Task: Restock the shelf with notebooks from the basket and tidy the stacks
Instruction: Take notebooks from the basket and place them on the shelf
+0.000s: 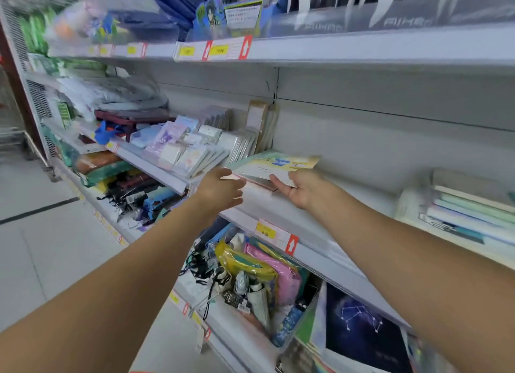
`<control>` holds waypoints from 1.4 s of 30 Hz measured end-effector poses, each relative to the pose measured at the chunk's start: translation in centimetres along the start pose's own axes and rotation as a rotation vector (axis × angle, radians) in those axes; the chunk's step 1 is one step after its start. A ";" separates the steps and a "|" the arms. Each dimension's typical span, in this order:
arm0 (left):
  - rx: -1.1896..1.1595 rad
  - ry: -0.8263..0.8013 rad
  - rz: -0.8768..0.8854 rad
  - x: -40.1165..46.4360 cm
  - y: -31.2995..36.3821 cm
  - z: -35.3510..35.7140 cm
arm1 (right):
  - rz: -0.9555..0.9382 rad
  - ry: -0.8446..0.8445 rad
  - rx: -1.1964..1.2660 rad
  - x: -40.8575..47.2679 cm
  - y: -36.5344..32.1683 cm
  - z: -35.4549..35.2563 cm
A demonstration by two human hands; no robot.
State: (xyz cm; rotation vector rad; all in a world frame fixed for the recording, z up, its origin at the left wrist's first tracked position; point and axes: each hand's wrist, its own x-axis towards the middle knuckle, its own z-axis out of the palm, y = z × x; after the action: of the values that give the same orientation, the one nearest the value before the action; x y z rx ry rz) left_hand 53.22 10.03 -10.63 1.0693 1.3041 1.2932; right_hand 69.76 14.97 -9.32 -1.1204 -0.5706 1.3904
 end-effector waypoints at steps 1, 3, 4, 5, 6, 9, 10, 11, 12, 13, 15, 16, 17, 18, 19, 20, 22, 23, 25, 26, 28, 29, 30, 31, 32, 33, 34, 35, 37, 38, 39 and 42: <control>0.112 0.005 0.034 1.2 -0.3 0.3 | -0.004 0.014 -0.037 1.6 0.2 0.7; 0.513 -0.010 0.162 3.5 -0.8 0.9 | -0.015 -0.023 -0.127 4.0 0.6 1.7; 0.727 -0.024 0.238 4.6 -0.9 1.3 | -0.018 -0.051 -0.177 5.0 0.9 1.9; 0.878 -0.038 0.291 5.7 -1.0 1.7 | -0.030 -0.067 -0.234 6.0 1.3 1.9; 0.977 -0.066 0.304 6.7 -1.1 2.0 | -0.061 -0.061 -0.322 7.0 1.7 1.8; 1.153 -0.138 0.265 9.6 -1.7 2.7 | -0.227 0.015 -0.694 8.8 2.2 1.3; 1.185 -0.160 0.250 10.4 -2.1 2.7 | -0.280 0.040 -0.794 9.1 2.1 1.1; 1.211 -0.176 0.241 11.2 -2.6 2.5 | -0.321 0.058 -0.862 9.5 2.1 1.0; 1.244 -0.187 0.245 11.8 -3.0 2.4 | -0.356 0.070 -0.903 9.7 2.1 0.9; 1.279 -0.189 0.257 12.4 -3.4 2.3 | -0.383 0.078 -0.933 10.0 2.2 0.8; 1.345 -0.195 0.242 13.0 -3.8 2.4 | -0.427 0.108 -0.970 10.4 2.5 0.9; 1.362 -0.202 0.224 13.1 -3.7 2.5 | -0.435 0.125 -0.980 10.5 2.7 1.0; 1.362 -0.202 0.216 13.2 -3.7 2.5 | -0.431 0.148 -0.980 10.7 2.8 1.1; 1.353 -0.199 0.207 13.2 -3.5 2.6 | -0.427 0.170 -0.974 10.9 2.8 1.3; 1.340 -0.194 0.203 13.2 -3.5 2.6 | -0.423 0.189 -0.973 11.0 2.7 1.4; 1.334 -0.194 0.198 13.3 -3.4 2.6 | -0.420 0.207 -0.980 11.1 2.6 1.4; 1.357 -0.208 0.177 13.4 -3.2 2.6 | -0.419 0.218 -1.006 11.4 2.4 1.5; 1.372 -0.218 0.162 13.5 -3.2 2.7 | -0.422 0.212 -1.022 11.5 2.4 1.6; 1.359 -0.224 0.120 13.5 -2.8 2.8 | -0.437 0.198 -1.059 11.7 2.3 1.6; 1.341 -0.228 0.116 13.5 -2.6 2.9 | -0.448 0.201 -1.075 11.9 2.3 1.6; 1.327 -0.229 0.132 13.2 -2.4 3.2 | -0.476 0.229 -1.129 12.1 2.6 1.4; 1.320 -0.214 0.144 13.0 -2.4 3.3 | -0.497 0.251 -1.169 12.2 2.8 1.4; 1.313 -0.193 0.146 13.0 -2.5 3.4 | -0.523 0.277 -1.215 12.3 3.1 1.4; 1.298 -0.181 0.139 13.2 -2.7 3.5 | -0.558 0.311 -1.265 12.4 3.3 1.5; 1.290 -0.174 0.138 13.2 -2.7 3.5 | -0.601 0.338 -1.324 12.8 3.4 1.5; 1.295 -0.168 0.145 13.2 -2.7 3.4 | -0.646 0.344 -1.391 13.1 3.5 1.4; 1.326 -0.174 0.163 13.2 -2.7 3.4 | -0.684 0.321 -1.464 13.4 3.6 1.5; 1.356 -0.188 0.183 13.3 -2.6 3.4 | -0.700 0.277 -1.526 13.8 3.6 1.5; 1.351 -0.209 0.223 13.5 -2.5 3.5 | -0.649 0.185 -1.553 14.5 3.5 1.5; 1.308 -0.202 0.218 13.7 -2.5 3.5 | -0.601 0.159 -1.524 14.7 3.6 1.4; 1.244 -0.186 0.214 13.8 -2.3 3.7 | -0.574 0.145 -1.477 14.7 3.6 1.3; 1.057 -0.057 0.166 14.4 -1.6 4.1 | -0.598 0.154 -1.345 14.3 3.6 1.1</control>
State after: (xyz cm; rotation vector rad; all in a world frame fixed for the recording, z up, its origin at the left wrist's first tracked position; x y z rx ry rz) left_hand 55.28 24.75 -12.86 1.9319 1.9345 0.6078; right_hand 69.47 28.15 -16.11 -1.8214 -1.6729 0.2518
